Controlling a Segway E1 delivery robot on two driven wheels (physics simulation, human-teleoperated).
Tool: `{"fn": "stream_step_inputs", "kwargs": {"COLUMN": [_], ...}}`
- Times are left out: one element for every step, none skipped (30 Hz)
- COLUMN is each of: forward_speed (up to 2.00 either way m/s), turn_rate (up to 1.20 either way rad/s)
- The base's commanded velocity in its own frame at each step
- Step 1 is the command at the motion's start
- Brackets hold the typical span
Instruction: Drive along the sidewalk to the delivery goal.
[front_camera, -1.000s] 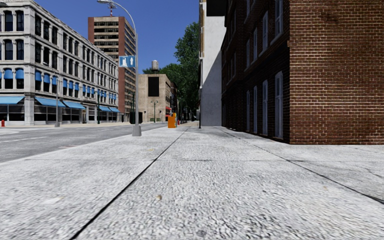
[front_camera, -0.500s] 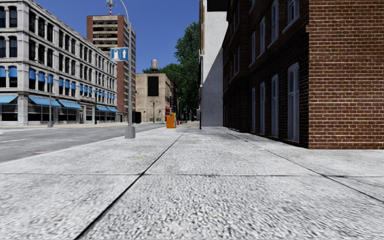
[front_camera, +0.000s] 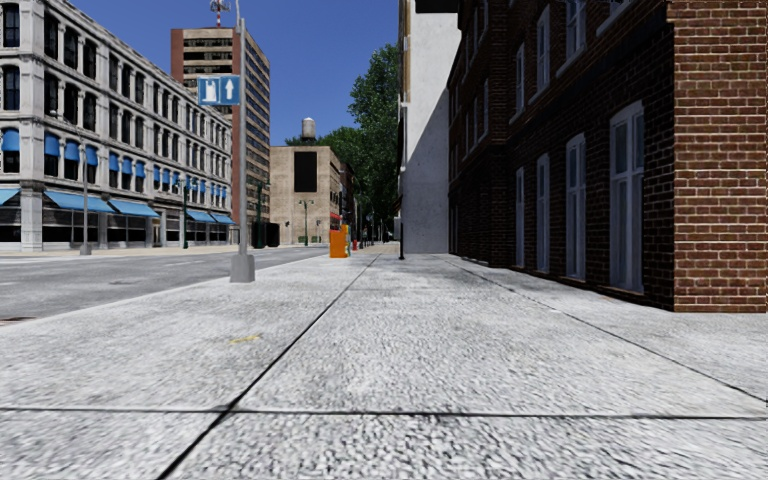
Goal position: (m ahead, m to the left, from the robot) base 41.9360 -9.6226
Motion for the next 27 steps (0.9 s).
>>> {"fn": "stream_step_inputs", "kwargs": {"forward_speed": [2.00, 2.00, 2.00, 2.00, 2.00, 2.00, 2.00, 2.00, 2.00, 2.00, 2.00, 2.00, 2.00, 2.00, 2.00, 2.00, 2.00, 2.00, 2.00, 2.00, 2.00, 2.00, 2.00, 2.00, 2.00, 2.00, 2.00], "turn_rate": [0.00, 0.00, 0.00, 0.00, 0.00, 0.00, 0.00, 0.00, 0.00, 0.00, 0.00, 0.00, 0.00, 0.00, 0.00, 0.00, 0.00, 0.00, 0.00, 0.00, 0.00, 0.00, 0.00, 0.00, 0.00, 0.00, 0.00]}}
